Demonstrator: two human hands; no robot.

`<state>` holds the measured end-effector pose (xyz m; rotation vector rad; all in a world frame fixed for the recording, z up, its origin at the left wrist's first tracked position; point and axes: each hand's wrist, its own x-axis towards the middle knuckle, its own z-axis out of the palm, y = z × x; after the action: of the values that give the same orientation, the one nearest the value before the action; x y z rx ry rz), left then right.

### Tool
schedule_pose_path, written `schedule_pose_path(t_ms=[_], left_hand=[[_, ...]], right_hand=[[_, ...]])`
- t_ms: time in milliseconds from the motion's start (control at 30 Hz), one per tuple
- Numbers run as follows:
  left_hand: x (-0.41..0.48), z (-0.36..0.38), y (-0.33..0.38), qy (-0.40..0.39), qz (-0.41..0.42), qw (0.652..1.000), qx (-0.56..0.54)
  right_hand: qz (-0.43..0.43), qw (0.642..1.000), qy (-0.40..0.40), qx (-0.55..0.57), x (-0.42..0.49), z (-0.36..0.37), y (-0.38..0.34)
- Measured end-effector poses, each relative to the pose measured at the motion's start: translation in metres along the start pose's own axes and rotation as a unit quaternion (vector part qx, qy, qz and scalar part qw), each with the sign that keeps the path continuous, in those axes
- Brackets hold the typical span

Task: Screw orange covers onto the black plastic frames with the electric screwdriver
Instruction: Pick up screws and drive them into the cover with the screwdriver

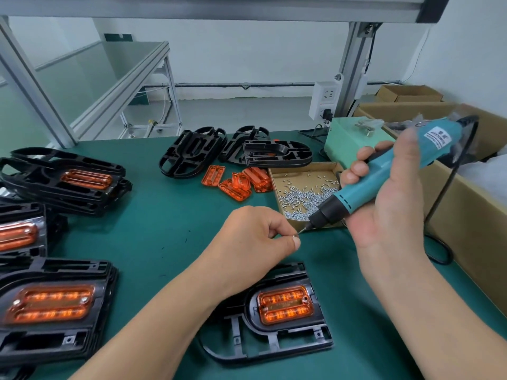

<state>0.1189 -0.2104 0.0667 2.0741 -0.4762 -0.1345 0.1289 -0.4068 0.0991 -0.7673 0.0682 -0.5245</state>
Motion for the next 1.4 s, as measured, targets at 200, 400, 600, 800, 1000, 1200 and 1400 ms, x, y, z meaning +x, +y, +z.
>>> schedule_pose_path(t_ms=[200, 400, 600, 800, 1000, 1200, 1400], left_hand=[[-0.004, 0.005, 0.006, -0.045, 0.021, 0.997, 0.064], [-0.005, 0.006, 0.008, -0.078, 0.026, 0.993, 0.089], [-0.004, -0.018, 0.007, -0.112, 0.011, 0.992, 0.053], [-0.004, -0.027, 0.003, -0.195, -0.011, 0.955, 0.223], [-0.004, -0.016, 0.0, -0.222, -0.017, 0.94, 0.258], [-0.002, -0.014, -0.001, -0.229, -0.035, 0.942, 0.241], [-0.003, -0.014, 0.0, -0.24, -0.045, 0.941, 0.235]], right_hand=[[0.0, 0.998, -0.055, 0.003, -0.005, -0.01, 0.0], [0.014, 0.996, -0.088, 0.005, -0.007, -0.014, -0.001], [0.025, 0.99, -0.138, 0.003, -0.009, -0.013, -0.004], [0.042, 0.967, -0.248, -0.028, -0.015, -0.01, -0.007], [0.075, 0.947, -0.309, -0.037, -0.024, -0.006, -0.003], [0.09, 0.944, -0.314, -0.04, -0.028, -0.005, -0.002], [0.084, 0.936, -0.337, -0.054, -0.033, -0.003, -0.003]])
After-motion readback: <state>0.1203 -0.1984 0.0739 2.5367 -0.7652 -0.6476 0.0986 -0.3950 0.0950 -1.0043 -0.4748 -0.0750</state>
